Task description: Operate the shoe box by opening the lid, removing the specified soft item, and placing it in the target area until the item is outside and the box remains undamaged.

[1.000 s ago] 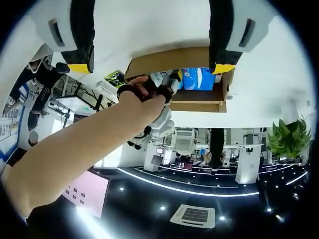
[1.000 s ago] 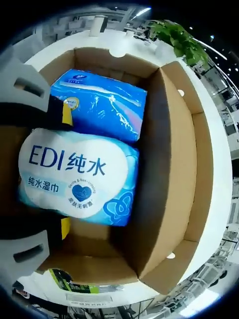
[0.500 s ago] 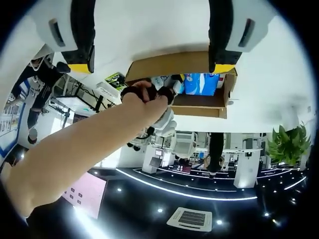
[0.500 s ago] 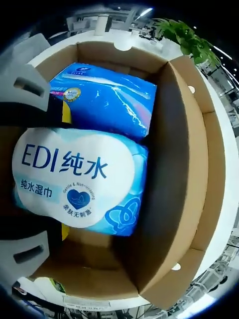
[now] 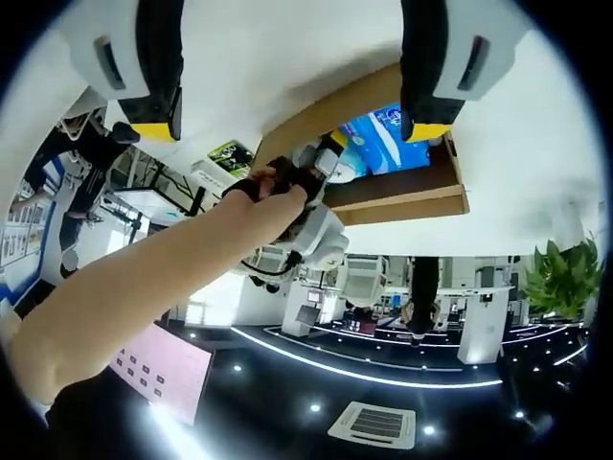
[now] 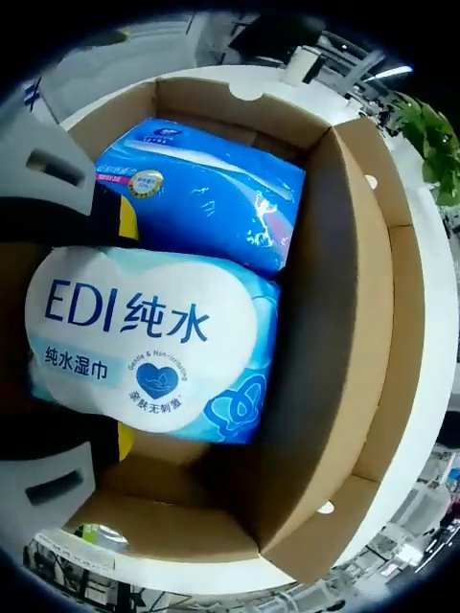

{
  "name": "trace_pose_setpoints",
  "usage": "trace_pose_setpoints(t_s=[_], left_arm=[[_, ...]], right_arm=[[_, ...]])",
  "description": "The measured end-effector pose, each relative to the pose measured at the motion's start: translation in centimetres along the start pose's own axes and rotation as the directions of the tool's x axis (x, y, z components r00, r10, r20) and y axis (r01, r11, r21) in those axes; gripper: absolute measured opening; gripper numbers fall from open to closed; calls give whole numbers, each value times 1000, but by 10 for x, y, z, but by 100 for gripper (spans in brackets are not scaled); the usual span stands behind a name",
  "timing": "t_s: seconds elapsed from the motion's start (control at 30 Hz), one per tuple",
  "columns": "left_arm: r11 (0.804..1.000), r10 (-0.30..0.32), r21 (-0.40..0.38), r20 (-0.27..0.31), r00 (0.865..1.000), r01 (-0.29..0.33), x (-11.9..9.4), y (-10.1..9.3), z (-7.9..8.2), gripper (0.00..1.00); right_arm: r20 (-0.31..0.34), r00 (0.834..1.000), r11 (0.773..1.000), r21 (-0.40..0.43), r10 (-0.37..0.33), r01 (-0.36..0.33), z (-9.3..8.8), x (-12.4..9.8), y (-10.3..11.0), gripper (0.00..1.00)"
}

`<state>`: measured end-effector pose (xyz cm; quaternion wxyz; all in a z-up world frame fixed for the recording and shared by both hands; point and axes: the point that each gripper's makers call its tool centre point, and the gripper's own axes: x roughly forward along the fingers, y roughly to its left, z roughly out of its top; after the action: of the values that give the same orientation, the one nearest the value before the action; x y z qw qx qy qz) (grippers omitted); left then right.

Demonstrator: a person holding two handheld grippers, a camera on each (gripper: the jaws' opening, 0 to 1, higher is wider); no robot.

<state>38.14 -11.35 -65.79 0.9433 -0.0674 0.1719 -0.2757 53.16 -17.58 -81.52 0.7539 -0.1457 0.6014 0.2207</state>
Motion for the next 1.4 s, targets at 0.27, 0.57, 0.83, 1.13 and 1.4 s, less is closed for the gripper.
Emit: trace_pose_setpoints(t_s=[0.27,0.57,0.83,1.13,1.4], left_arm=[[1000,6,-13,-2,1000,-6,2,5,-2,96],[1000,-16,-15,-25,1000,16,11,1,-5,95],[999,-41,3,-30,999,41,16,-10,-3,94],[999,-49,1,-28,998,49,14,-17,-4,94],[999,-41,-17,-31,999,40,9,-17,-9,93]], right_arm=[[6,998,989,137,-60,58,-1,13,-4,72],[6,997,989,126,-79,78,-7,8,-2,72],[42,999,998,61,-23,20,-7,3,-2,70],[107,993,995,80,58,-67,2,-4,-2,64],[148,987,992,100,59,-74,4,-11,-5,62]])
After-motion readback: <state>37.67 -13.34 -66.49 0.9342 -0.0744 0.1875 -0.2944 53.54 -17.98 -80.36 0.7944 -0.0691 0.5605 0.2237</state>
